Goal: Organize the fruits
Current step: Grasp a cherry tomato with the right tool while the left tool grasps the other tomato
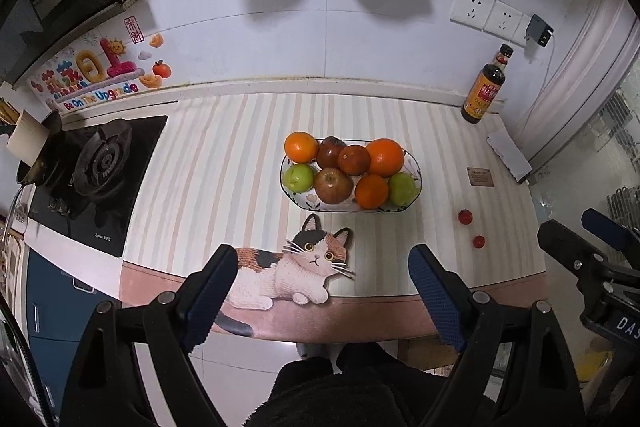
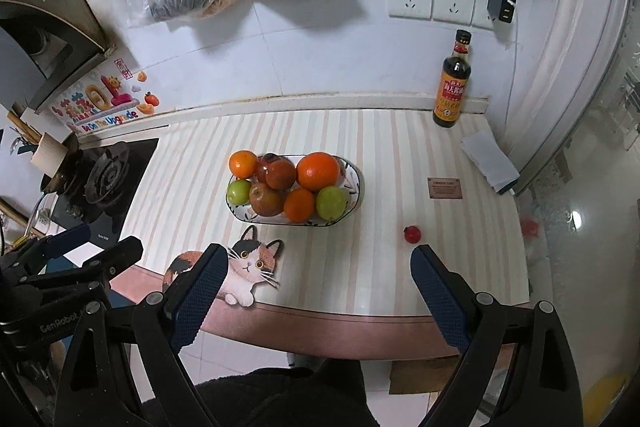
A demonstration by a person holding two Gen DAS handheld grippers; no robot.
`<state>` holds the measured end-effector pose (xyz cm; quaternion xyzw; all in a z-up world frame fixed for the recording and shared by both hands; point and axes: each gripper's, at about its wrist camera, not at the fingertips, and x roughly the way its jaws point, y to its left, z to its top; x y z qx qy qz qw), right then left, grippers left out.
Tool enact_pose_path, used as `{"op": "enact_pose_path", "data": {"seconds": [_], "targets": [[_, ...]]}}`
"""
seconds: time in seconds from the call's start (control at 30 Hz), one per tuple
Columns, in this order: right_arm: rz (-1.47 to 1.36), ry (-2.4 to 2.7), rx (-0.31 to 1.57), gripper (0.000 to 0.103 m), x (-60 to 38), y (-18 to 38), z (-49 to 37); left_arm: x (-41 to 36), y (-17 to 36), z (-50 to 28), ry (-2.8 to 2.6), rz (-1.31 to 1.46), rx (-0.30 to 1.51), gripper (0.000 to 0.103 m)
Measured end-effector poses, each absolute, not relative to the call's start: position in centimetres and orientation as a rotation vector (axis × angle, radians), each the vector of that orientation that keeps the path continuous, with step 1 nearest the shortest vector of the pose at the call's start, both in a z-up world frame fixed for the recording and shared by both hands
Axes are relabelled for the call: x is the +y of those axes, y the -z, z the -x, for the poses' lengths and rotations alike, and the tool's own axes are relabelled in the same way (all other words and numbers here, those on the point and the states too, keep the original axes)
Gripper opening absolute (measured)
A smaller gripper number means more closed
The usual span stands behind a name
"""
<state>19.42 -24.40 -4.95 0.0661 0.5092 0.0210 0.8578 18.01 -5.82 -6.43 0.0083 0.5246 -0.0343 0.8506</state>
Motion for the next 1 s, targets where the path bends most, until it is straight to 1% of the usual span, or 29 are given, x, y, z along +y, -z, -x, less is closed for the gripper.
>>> {"op": "enact_pose_path", "data": {"seconds": [0.13, 0.37, 0.47, 0.5, 0.53, 0.57, 0.7, 0.8, 1.0], "targets": [[-0.135, -0.046, 1.075, 0.095, -24.5, 4.8, -19.5, -5.8, 6.5, -18.1, 0.068, -0.013, 1.112, 0.087], [-0.149, -0.068, 1.110, 0.095, -24.6, 6.3, -20.7, -5.8, 7.2, -18.7, 0.053, -0.001, 1.132, 0.087], [-0.165, -0.072, 1.124, 0.099, -24.9, 7.1, -21.4, -5.8, 7.9, -19.3, 0.042, 0.004, 1.151, 0.087], [-0.177, -0.073, 1.128, 0.099, -25.2, 7.5, -21.7, -5.9, 8.1, -19.5, 0.037, 0.001, 1.159, 0.093], [-0.184, -0.072, 1.130, 0.099, -25.3, 7.8, -21.8, -6.0, 8.4, -19.8, 0.033, -0.001, 1.164, 0.101], [-0.196, -0.070, 1.138, 0.099, -25.6, 8.3, -22.1, -6.1, 8.8, -20.1, 0.027, -0.002, 1.169, 0.102], [-0.271, -0.079, 1.177, 0.099, -27.4, 10.8, -23.4, -6.6, 9.9, -21.5, 0.021, -0.001, 1.180, 0.102], [-0.375, -0.091, 1.202, 0.099, -29.9, 13.6, -24.3, -7.6, 11.1, -22.9, 0.029, -0.010, 1.190, 0.102], [-0.414, 0.058, 1.242, 0.099, -36.1, 20.0, -25.0, -13.4, 14.3, -26.6, 0.108, -0.101, 1.204, 0.102]]}}
